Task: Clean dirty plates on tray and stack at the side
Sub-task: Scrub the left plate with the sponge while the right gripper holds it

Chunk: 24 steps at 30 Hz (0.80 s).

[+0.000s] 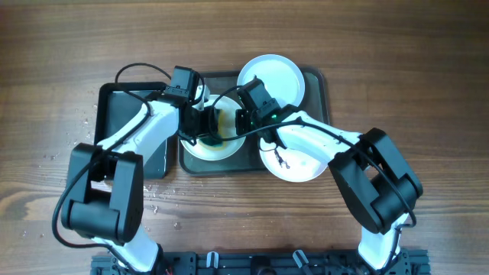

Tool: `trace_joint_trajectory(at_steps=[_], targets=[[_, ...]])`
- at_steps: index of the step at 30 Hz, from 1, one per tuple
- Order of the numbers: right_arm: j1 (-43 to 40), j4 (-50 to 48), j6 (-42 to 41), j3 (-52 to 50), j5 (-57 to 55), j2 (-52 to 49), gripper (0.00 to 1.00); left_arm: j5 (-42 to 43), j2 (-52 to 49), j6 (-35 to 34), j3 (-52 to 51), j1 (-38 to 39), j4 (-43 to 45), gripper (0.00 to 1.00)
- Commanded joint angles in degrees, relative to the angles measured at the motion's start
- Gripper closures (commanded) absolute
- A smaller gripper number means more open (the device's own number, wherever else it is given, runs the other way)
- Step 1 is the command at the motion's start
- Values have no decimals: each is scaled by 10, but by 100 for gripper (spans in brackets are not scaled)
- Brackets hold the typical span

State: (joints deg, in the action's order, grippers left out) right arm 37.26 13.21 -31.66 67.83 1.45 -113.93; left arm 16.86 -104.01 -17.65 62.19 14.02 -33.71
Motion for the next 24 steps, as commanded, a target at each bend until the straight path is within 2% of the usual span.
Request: trace_joint_trajectory(at_steps=[1,5,12,15,21,24], targets=[[8,-7,0,-1,26,-9,96,2,55,5,-2,-10,5,96],[8,-7,1,-1,26,-9,96,0,87,5,-2,-14,5,96],[8,-6,1,-1,26,-9,96,-47,83,5,-7,-14,-3,96],[8,-6,0,-1,26,-9,96,-76,83,-10,-19,-14,-3,96],[8,-6,1,-1,26,-9,96,-76,82,-13,-47,-14,16,96],[8,-6,1,-1,26,-9,96,-94,82,-38,-65,-14,33,96]])
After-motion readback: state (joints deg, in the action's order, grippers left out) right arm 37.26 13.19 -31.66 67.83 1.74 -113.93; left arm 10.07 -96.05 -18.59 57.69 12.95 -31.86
